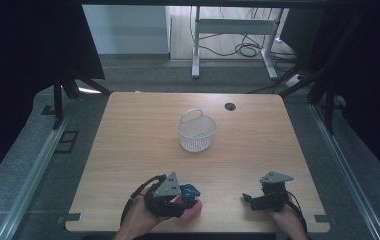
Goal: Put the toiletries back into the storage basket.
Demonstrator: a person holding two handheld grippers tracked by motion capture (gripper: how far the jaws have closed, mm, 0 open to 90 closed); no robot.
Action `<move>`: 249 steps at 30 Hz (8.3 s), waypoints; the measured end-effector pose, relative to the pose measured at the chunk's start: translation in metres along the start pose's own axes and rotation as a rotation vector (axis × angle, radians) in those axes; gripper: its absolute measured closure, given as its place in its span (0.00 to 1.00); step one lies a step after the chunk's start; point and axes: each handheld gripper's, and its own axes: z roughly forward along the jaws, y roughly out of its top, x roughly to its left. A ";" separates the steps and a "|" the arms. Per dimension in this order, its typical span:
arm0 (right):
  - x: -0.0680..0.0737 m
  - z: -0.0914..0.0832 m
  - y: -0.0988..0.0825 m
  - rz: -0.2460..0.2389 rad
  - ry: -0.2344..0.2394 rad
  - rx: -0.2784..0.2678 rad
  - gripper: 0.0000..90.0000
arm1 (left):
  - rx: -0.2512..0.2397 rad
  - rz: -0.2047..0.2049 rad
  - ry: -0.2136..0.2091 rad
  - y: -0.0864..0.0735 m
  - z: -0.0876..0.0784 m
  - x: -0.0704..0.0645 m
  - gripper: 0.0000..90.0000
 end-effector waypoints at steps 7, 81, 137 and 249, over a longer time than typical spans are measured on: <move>0.000 0.000 0.000 0.000 0.000 0.000 0.00 | -0.002 -0.006 0.011 0.002 -0.001 0.001 0.59; 0.000 -0.001 0.000 0.000 0.002 0.006 0.00 | -0.035 -0.096 0.241 0.101 -0.014 0.084 0.59; 0.000 0.000 0.000 -0.005 0.003 0.001 0.00 | -0.053 -0.172 0.435 0.157 0.042 0.161 0.59; 0.000 0.001 0.001 -0.016 0.011 0.001 0.00 | -0.035 -0.283 0.411 0.087 0.090 0.169 0.20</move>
